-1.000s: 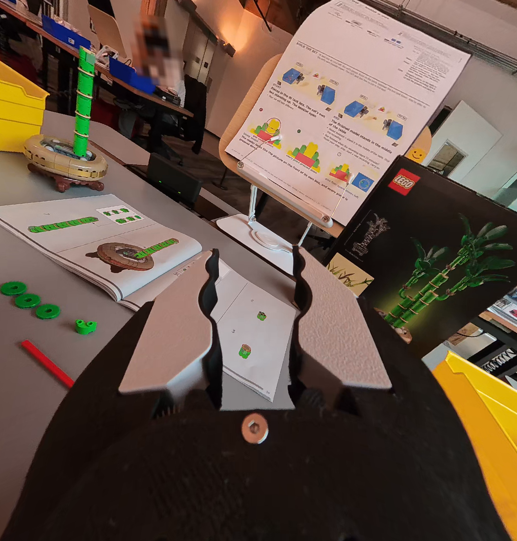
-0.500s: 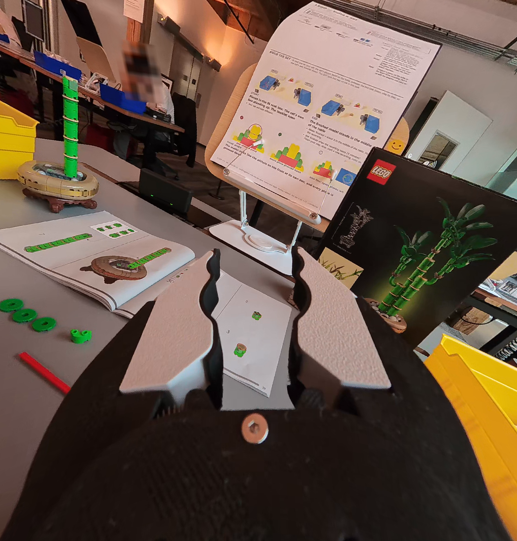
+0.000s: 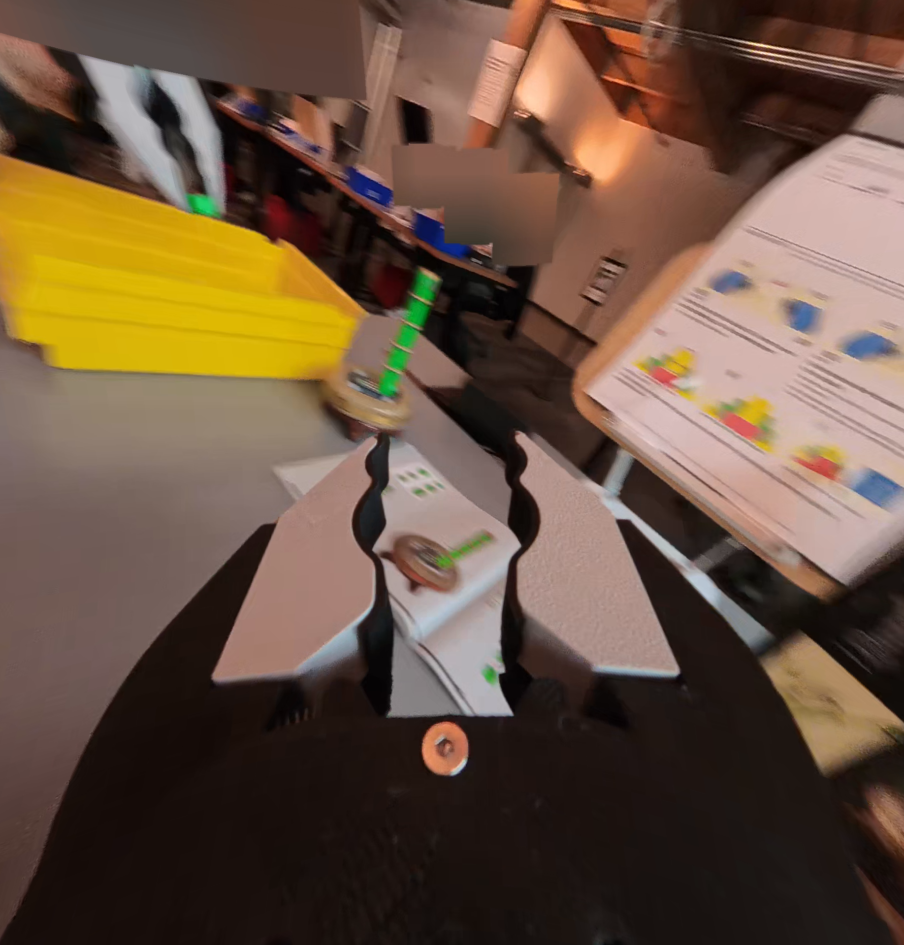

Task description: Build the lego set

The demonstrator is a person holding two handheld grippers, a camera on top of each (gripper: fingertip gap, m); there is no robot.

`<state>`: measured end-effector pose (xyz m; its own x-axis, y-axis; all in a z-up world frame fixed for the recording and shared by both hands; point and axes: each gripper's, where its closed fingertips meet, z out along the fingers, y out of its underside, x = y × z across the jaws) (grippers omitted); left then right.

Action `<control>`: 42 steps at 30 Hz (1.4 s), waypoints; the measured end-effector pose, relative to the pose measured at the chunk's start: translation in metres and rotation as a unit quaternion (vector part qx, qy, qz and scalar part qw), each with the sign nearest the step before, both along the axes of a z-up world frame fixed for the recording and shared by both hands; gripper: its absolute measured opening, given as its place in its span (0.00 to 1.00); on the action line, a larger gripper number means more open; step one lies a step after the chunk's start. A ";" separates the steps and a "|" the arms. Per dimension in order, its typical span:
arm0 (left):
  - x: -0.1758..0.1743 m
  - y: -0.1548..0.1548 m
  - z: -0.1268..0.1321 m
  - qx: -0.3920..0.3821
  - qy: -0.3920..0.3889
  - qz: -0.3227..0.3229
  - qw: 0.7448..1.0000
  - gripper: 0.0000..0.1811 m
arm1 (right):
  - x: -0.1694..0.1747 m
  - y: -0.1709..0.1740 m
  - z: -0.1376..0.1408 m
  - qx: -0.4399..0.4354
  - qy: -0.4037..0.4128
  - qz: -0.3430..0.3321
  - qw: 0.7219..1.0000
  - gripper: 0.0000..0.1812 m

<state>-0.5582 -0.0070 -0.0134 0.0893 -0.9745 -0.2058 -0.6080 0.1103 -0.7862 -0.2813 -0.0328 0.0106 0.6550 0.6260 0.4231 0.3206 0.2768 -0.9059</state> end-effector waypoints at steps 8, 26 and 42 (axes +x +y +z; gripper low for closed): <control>0.097 -0.080 0.012 0.121 0.049 -0.166 0.977 0.08 | -0.134 -0.062 0.006 -0.047 -0.059 0.231 0.970 0.21; 0.122 -0.099 -0.009 0.101 0.084 -0.200 0.971 0.08 | -0.164 -0.071 -0.024 -0.094 -0.093 0.253 0.958 0.08; 0.106 -0.072 0.002 0.092 0.062 -0.133 0.985 0.20 | 0.062 -0.022 -0.103 -0.232 -0.086 -0.022 0.969 0.08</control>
